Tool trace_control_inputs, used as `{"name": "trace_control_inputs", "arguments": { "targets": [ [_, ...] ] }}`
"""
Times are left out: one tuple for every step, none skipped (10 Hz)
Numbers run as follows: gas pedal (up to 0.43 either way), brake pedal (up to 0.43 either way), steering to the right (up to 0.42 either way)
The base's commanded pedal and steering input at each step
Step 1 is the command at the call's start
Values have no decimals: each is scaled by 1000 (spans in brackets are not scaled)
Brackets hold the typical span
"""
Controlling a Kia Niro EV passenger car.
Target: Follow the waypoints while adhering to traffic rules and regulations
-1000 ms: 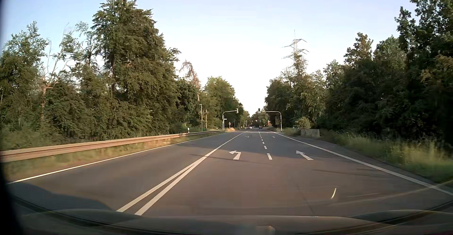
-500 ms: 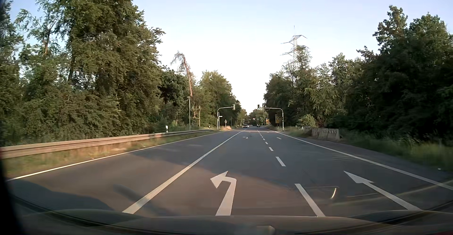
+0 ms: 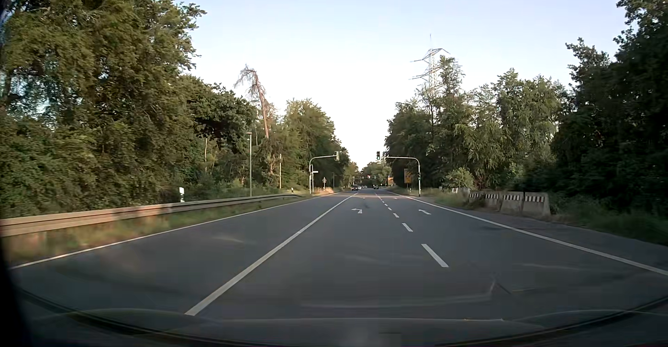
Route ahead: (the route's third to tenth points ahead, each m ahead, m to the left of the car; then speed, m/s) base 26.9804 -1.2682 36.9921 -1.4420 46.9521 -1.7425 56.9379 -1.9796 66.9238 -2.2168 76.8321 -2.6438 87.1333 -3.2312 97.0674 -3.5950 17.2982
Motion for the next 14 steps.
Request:
{"name": "trace_control_inputs", "arguments": {
  "targets": [
    [110, 12, 8],
    [110, 12, 8],
    [110, 12, 7],
    [110, 12, 6],
    [110, 12, 6],
    [110, 12, 5],
    [110, 12, 4],
    [110, 12, 5],
    [79, 18, 4],
    [87, 12, 4],
    [87, 18, 4],
    [87, 18, 2],
    [87, 12, 1],
    [87, 18, 2]
  ]
}}
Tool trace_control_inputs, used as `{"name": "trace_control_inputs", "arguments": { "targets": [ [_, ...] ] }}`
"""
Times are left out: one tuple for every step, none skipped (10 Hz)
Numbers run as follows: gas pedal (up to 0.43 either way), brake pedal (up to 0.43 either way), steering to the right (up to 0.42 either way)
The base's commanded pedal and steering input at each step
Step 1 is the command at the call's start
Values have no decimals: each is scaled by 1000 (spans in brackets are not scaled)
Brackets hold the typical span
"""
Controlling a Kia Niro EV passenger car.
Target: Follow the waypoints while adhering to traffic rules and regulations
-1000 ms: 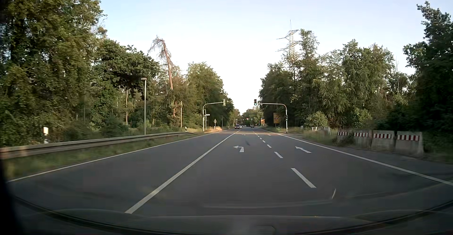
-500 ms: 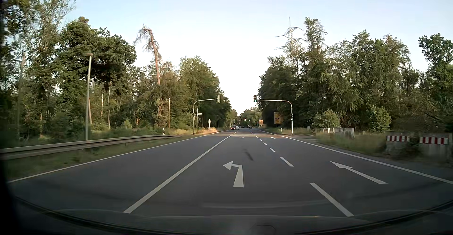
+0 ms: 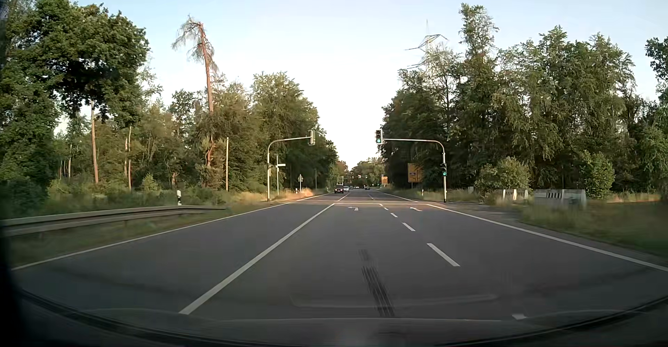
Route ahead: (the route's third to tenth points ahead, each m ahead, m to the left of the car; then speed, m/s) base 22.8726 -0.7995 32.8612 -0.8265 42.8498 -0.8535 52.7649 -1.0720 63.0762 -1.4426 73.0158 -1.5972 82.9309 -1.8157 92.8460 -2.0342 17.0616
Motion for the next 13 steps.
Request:
{"name": "trace_control_inputs", "arguments": {
  "targets": [
    [28, 12, 1],
    [0, 18, 1],
    [0, 12, 1],
    [0, 12, 1],
    [0, 12, 1],
    [0, 12, 1],
    [0, 12, 1],
    [0, 12, 1],
    [0, 12, 1],
    [8, 12, 1],
    [28, 12, 1],
    [47, 12, 1],
    [59, 12, 1]
  ]
}}
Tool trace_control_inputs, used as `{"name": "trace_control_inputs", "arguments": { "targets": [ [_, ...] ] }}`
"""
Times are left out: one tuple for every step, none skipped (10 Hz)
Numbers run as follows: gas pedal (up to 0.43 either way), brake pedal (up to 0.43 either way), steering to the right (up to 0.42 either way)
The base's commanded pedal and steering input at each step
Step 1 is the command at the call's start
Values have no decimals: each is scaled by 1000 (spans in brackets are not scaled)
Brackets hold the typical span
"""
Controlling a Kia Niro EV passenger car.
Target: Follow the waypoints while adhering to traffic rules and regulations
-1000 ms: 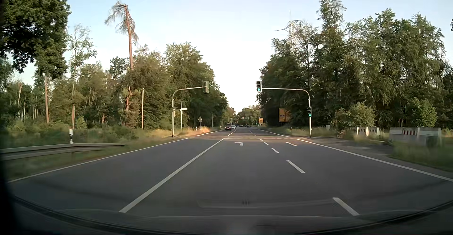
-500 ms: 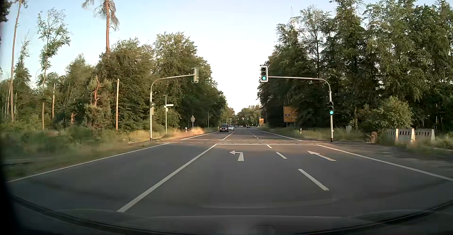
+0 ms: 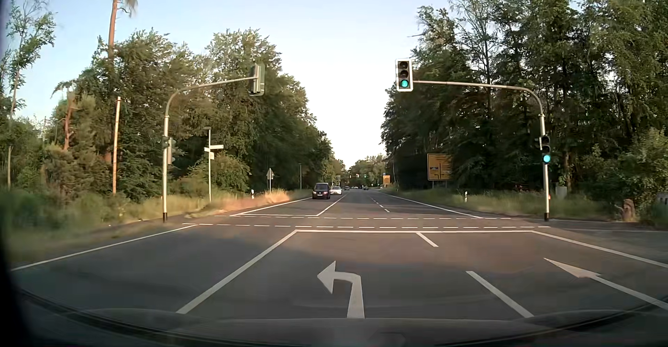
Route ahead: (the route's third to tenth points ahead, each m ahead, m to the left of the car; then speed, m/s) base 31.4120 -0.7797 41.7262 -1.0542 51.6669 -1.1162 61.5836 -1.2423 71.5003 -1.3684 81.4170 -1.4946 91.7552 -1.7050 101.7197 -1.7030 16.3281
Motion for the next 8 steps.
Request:
{"name": "trace_control_inputs", "arguments": {
  "targets": [
    [59, 12, 1],
    [59, 12, 1],
    [59, 12, 0],
    [59, 12, 0],
    [59, 12, 0],
    [59, 12, 0],
    [59, 12, 0],
    [59, 12, 0]
  ]
}}
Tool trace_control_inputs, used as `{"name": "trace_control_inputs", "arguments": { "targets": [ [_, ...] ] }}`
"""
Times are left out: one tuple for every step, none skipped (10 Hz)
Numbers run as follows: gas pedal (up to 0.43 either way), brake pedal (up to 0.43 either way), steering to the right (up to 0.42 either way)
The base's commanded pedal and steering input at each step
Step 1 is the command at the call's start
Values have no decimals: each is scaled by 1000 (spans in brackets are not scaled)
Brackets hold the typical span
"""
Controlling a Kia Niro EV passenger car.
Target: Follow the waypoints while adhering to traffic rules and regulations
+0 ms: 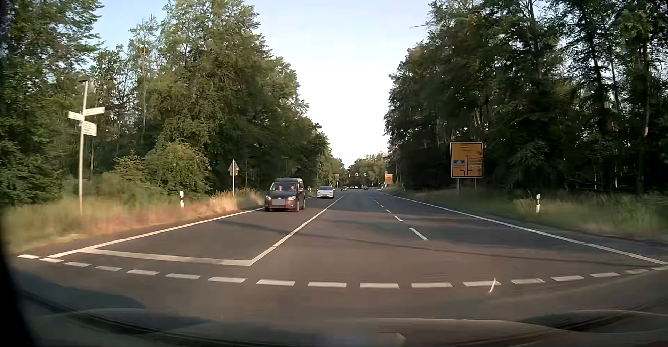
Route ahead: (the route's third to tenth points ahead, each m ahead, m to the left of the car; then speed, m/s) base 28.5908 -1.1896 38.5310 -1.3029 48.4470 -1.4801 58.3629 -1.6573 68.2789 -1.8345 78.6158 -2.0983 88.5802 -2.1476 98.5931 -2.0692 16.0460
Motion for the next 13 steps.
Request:
{"name": "trace_control_inputs", "arguments": {
  "targets": [
    [59, 18, 0],
    [59, 12, 0],
    [59, 12, 0],
    [59, 12, 0],
    [47, 12, 0],
    [39, 12, 0],
    [39, 12, 0],
    [39, 12, 0],
    [39, 12, 0],
    [39, 12, 0],
    [39, 12, 0],
    [39, 12, 0],
    [39, 12, 0]
  ]
}}
